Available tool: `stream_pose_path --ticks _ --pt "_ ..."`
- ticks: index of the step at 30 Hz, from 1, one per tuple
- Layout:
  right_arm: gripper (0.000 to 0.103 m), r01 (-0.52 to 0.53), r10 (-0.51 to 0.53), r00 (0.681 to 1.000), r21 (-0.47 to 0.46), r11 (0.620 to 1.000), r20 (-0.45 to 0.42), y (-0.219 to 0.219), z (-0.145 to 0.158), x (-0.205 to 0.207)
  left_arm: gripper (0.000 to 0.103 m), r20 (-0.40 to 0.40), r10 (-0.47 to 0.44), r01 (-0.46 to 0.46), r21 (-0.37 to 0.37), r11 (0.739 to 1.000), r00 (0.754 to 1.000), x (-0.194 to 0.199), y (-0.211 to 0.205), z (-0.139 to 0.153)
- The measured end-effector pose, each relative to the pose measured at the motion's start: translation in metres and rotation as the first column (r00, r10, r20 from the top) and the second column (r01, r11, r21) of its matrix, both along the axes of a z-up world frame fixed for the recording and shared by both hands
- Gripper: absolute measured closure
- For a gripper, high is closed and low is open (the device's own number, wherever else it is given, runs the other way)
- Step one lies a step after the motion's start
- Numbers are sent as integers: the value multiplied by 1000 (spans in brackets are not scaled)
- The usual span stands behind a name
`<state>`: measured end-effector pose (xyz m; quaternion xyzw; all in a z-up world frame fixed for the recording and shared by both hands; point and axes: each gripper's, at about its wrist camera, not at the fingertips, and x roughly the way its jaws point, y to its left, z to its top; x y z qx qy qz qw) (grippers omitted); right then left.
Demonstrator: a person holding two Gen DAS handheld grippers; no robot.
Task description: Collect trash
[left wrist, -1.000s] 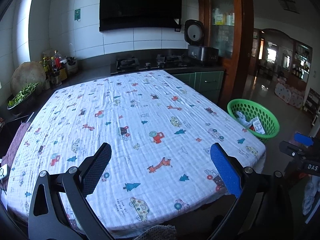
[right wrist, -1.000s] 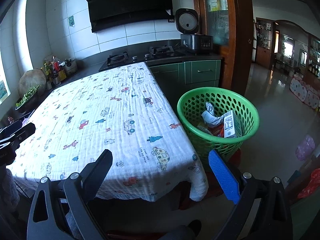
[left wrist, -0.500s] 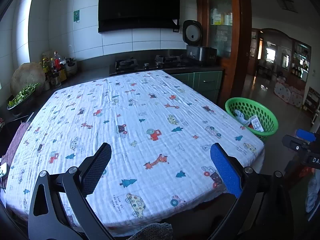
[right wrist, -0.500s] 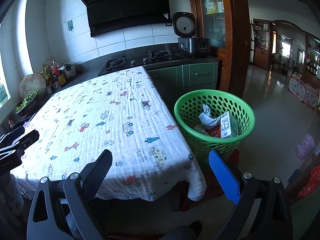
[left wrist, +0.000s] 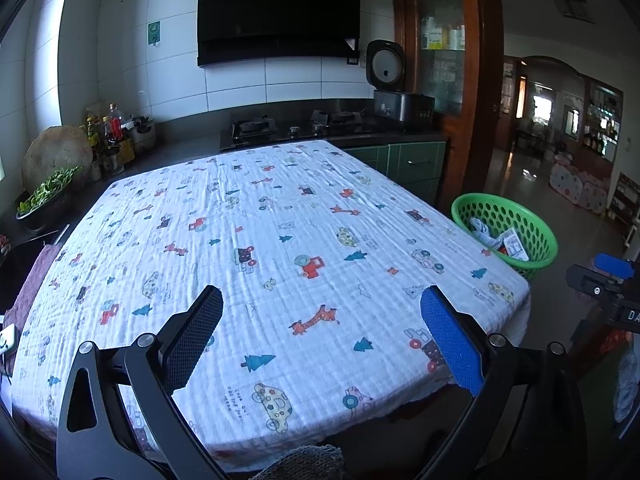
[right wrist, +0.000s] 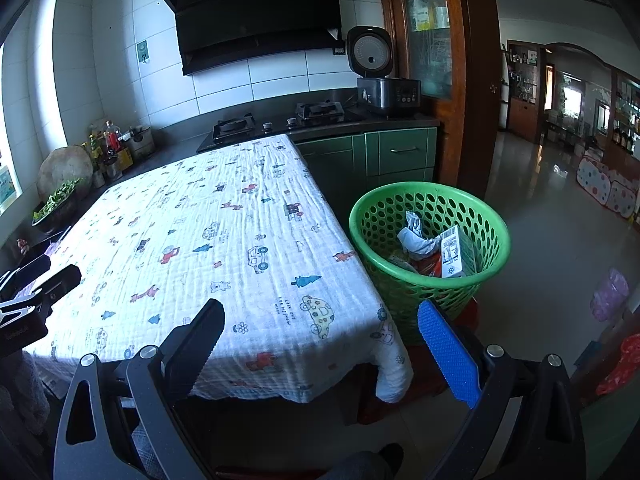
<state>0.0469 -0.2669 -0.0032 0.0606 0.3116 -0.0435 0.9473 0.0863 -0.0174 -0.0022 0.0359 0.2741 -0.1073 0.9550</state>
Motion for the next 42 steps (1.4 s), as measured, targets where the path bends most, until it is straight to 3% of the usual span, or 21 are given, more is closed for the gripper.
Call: stream_pose_path --ticks 42 --pt "9 -1 2 1000 -20 1000 8 3 3 -2 5 21 2 -3 5 1000 1000 -4 -2 2"
